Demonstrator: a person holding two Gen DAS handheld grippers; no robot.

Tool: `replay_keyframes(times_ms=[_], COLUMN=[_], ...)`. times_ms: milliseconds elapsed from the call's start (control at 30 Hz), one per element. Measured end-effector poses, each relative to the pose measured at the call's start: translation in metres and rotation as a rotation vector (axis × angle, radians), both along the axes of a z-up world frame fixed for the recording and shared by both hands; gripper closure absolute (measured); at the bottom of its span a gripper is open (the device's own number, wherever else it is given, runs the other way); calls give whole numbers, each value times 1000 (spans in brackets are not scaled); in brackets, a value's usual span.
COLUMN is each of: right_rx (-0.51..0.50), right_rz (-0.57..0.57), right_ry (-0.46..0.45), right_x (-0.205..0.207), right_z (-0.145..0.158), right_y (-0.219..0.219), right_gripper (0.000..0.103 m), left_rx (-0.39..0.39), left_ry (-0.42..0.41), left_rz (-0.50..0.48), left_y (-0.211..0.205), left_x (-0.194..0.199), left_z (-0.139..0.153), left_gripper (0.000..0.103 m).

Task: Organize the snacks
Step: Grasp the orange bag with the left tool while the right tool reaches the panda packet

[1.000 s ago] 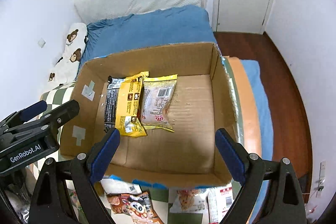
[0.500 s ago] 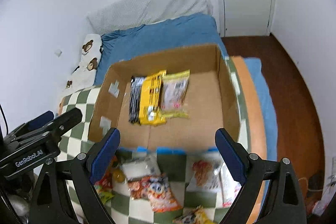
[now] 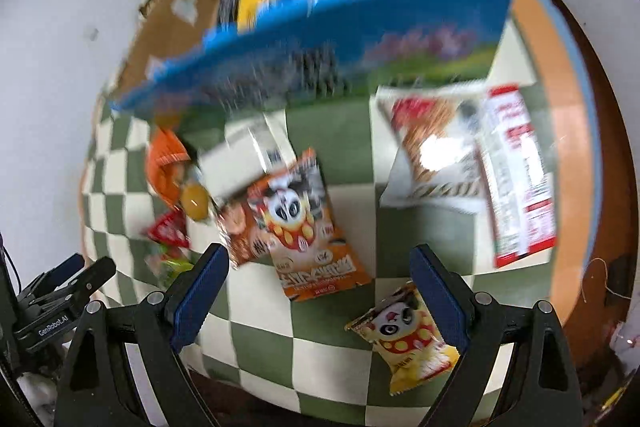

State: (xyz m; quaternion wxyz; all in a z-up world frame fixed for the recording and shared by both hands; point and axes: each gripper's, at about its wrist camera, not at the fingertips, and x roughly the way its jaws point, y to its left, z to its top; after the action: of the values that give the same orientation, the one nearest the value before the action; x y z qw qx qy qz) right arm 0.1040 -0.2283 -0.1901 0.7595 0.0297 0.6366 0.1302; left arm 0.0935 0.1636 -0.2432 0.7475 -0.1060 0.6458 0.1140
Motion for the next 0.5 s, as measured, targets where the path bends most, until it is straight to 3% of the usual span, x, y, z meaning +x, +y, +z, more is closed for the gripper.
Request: replay_keyframes(times_ms=[67, 300, 367, 500], right_rx=[-29, -147, -176, -195], right_rz=[4, 27, 26, 4], right_ry=[20, 56, 59, 63], right_x=[-2, 1, 1, -6], right_z=[-19, -63, -71, -78], right_y=[8, 36, 39, 37], right_gripper=[9, 11, 16, 37], left_rx=[-16, 50, 55, 75], left_ry=[11, 42, 19, -36], left_rz=[9, -138, -155, -192], left_y=[8, 7, 8, 4], left_x=[-3, 3, 13, 46], left_z=[-14, -35, -30, -15], left_gripper=[6, 6, 6, 6])
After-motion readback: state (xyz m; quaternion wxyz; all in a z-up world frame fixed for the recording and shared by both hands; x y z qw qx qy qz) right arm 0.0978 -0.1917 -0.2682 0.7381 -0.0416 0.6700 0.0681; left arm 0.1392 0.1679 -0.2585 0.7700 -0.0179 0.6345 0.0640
